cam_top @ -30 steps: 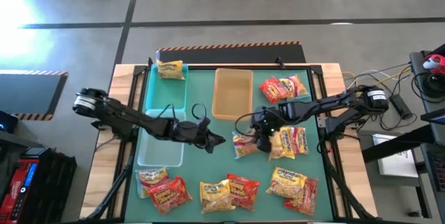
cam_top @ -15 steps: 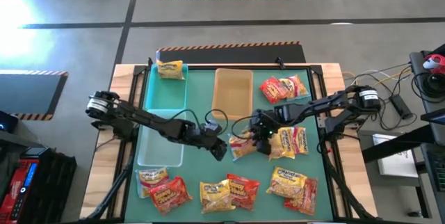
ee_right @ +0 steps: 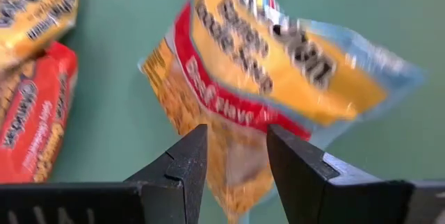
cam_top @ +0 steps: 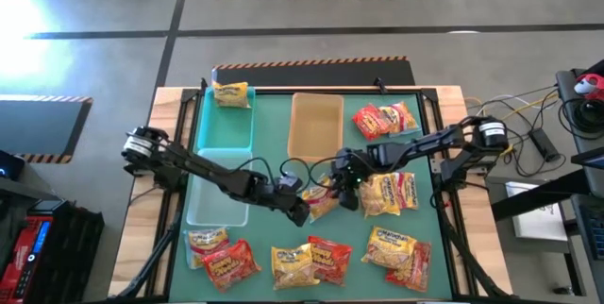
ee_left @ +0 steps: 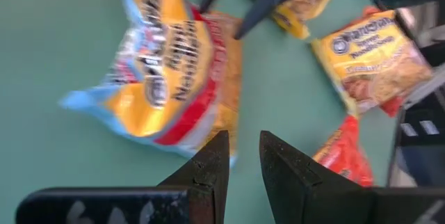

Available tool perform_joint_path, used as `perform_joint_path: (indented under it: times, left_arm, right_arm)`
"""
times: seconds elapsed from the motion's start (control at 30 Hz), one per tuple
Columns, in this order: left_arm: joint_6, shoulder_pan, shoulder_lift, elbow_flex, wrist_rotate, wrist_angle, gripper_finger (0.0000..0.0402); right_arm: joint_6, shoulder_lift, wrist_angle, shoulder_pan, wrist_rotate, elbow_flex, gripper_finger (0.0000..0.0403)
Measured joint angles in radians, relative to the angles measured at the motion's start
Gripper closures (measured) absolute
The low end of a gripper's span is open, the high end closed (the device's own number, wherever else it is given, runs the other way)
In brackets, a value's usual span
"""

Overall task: Sort Maruchan noodles
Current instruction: Put the blue noodle pack into the orange bin

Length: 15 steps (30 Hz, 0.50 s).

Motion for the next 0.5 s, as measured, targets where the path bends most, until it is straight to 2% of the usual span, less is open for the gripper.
perform_joint_path:
  times: [0.13,0.33,0.5]
  left_arm:
    - [-0.022,-0.017,0.052,0.000,0.006,0.087,0.0338]
    - [-0.051,-0.020,0.105,0.002,0.009,0.114,0.0338]
    - [-0.051,-0.018,0.124,0.002,-0.005,0.134,0.0338]
  right_arm:
    - [0.000,-0.008,0.012,0.000,0.001,0.021,0.0266]
    - [0.003,-0.021,-0.004,0.000,0.000,0.060,0.0266]
    - [0.002,-0.021,-0.120,0.000,0.000,0.122,0.0266]
